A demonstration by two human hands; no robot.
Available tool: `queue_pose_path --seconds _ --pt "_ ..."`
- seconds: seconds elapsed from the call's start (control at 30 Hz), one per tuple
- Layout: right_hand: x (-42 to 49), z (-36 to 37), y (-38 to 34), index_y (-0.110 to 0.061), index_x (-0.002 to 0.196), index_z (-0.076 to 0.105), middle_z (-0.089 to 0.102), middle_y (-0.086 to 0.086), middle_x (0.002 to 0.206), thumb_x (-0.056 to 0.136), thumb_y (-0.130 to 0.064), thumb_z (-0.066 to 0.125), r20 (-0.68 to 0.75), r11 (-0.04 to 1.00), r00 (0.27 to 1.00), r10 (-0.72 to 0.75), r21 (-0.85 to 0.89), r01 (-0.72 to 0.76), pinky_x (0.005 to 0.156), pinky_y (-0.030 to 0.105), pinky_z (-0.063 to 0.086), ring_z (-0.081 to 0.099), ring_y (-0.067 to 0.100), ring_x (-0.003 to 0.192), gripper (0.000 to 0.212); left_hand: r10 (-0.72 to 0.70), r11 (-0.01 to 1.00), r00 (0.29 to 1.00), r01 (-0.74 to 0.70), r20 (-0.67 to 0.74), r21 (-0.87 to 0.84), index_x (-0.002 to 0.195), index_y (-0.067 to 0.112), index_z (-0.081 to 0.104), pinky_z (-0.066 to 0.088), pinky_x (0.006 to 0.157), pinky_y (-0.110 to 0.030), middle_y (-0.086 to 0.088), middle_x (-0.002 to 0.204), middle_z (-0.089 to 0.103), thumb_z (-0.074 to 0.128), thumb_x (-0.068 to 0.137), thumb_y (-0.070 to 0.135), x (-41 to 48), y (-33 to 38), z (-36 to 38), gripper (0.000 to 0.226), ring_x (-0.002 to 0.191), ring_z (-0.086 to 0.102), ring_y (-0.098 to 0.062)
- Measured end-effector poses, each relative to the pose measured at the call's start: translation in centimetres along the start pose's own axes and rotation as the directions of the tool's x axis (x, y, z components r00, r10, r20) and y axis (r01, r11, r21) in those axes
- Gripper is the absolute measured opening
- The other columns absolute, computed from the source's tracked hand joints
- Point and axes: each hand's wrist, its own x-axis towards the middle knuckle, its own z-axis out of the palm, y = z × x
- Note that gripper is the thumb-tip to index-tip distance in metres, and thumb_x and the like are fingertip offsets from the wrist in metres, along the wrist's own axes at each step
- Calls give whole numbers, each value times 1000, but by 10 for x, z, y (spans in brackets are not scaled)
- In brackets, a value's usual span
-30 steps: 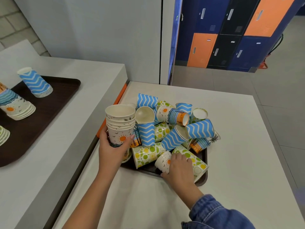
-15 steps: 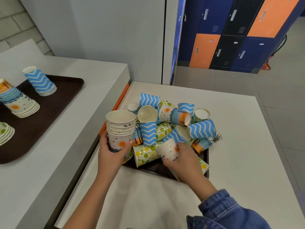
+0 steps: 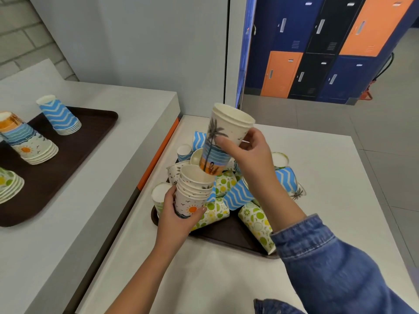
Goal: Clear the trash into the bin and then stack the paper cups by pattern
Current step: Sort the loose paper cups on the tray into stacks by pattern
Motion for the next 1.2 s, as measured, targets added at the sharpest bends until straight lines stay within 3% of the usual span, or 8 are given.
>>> queue_pose_path --seconds 0.2,0.27,0.37,0.5,0.67,0.8,0.97,1.2 --pt "-13 26 19 -20 127 51 61 -6 121 61 -43 85 188 981 979 84 -188 -48 97 33 48 57 8 112 78 -13 1000 1000 12 -20 -28 133 26 43 52 92 -31 9 122 59 85 66 24 3 4 1 79 110 59 -7" --pt "-17 22 23 -18 144 34 51 -5 136 62 -49 82 195 968 969 150 -227 -104 103 27 39 46 8 125 100 -11 999 999 9 -40 -40 131 25 44 53 89 -30 9 120 60 85 66 22 4 4 -1 78 107 60 -7" --pt "-25 6 29 -17 150 21 42 -4 144 69 -50 75 146 963 968 205 -209 -173 99 23 33 39 9 132 102 -13 998 998 9 -63 -54 132 25 43 50 81 -19 13 117 59 85 65 20 4 5 -3 79 107 59 -4" --pt "-35 -28 42 -22 136 45 55 -6 123 72 -51 71 -86 977 990 108 -174 -121 88 15 42 53 4 114 75 -7 998 998 3 -68 -61 134 23 42 49 83 -18 15 118 57 85 65 19 6 6 -3 82 108 57 -4" --pt "-26 -95 69 -19 117 57 59 3 104 83 -31 70 -447 981 893 -44 -187 -46 77 24 47 56 10 92 38 8 998 999 -11 -50 -62 138 21 39 46 80 -13 10 122 54 84 67 19 5 12 4 84 110 54 -8" --pt "-17 -139 103 -15 120 52 55 5 103 85 -28 68 -599 972 787 146 -62 -228 84 37 48 53 15 90 41 12 997 999 -16 -47 -71 136 23 40 47 83 -18 16 116 54 84 67 16 4 15 8 82 106 54 -6" --pt "-7 -162 154 -4 141 35 51 16 131 80 -30 73 -429 800 712 556 41 -599 93 42 46 52 30 114 77 7 997 999 -11 -50 -76 136 23 41 46 87 -24 15 118 54 84 67 16 3 15 10 82 110 54 -8" --pt "10 -165 171 1 141 35 47 16 138 78 -27 76 -251 711 683 685 30 -702 87 39 45 48 27 122 80 14 998 998 -18 -62 -56 136 23 41 45 87 -25 10 124 53 83 66 17 4 10 11 82 114 53 -11"
